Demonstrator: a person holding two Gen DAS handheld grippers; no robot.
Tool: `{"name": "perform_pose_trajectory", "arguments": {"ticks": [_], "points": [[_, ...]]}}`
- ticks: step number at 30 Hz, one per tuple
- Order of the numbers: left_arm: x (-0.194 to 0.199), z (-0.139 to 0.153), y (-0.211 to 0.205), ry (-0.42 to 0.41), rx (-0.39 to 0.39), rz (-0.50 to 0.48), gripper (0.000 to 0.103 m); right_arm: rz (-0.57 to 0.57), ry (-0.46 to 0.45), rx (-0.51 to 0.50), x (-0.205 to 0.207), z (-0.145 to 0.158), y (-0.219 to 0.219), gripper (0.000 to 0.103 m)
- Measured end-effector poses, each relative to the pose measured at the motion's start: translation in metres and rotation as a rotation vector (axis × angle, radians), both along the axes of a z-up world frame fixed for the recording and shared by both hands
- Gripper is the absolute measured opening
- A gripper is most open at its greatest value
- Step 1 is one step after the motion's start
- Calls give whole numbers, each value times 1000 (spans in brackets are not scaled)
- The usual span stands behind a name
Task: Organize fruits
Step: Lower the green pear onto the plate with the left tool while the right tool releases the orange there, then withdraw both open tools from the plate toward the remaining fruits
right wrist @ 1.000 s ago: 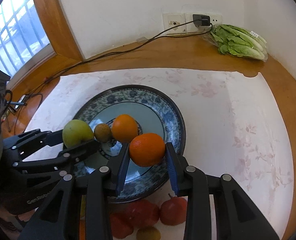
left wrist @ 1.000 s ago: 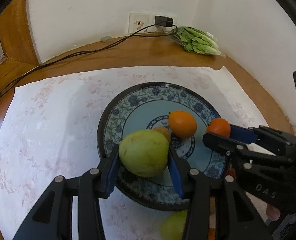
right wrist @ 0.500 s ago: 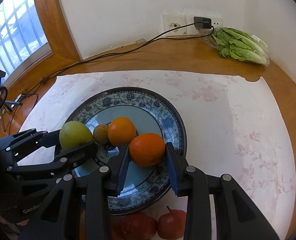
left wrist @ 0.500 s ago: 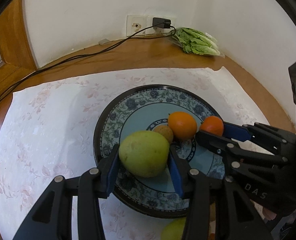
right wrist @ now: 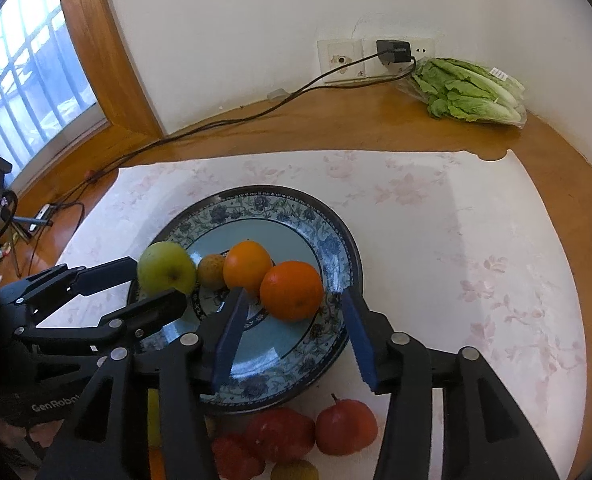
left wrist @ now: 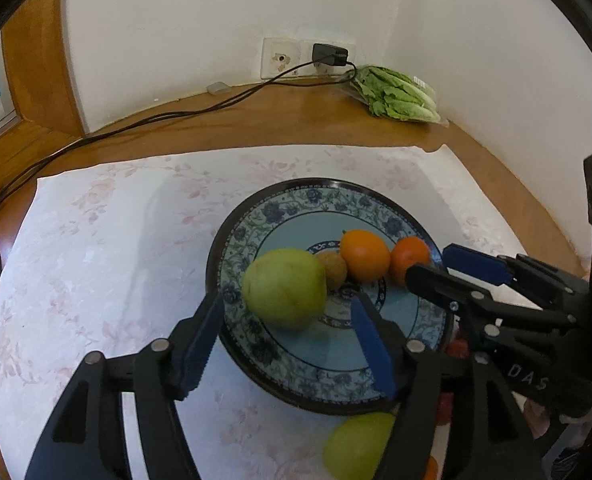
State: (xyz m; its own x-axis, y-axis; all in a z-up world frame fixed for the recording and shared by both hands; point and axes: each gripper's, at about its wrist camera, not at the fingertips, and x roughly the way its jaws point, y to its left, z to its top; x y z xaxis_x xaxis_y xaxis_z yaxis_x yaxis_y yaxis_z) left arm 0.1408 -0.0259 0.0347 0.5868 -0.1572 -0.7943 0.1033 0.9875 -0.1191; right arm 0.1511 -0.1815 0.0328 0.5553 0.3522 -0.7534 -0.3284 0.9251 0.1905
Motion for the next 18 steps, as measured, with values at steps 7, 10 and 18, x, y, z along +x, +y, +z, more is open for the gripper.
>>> {"name": "perform_pose_trajectory", "arguments": {"ticks": [7, 10, 18], "points": [[-14, 10, 3, 10, -9, 9, 73, -4, -13, 22, -16, 12, -6, 59], [-21, 13, 1, 13, -6, 4, 74, 12, -22, 33, -27, 18, -6, 60], [-45, 24, 1, 21, -28, -1, 74, 32, -47, 43, -60, 34, -4, 61]]}}
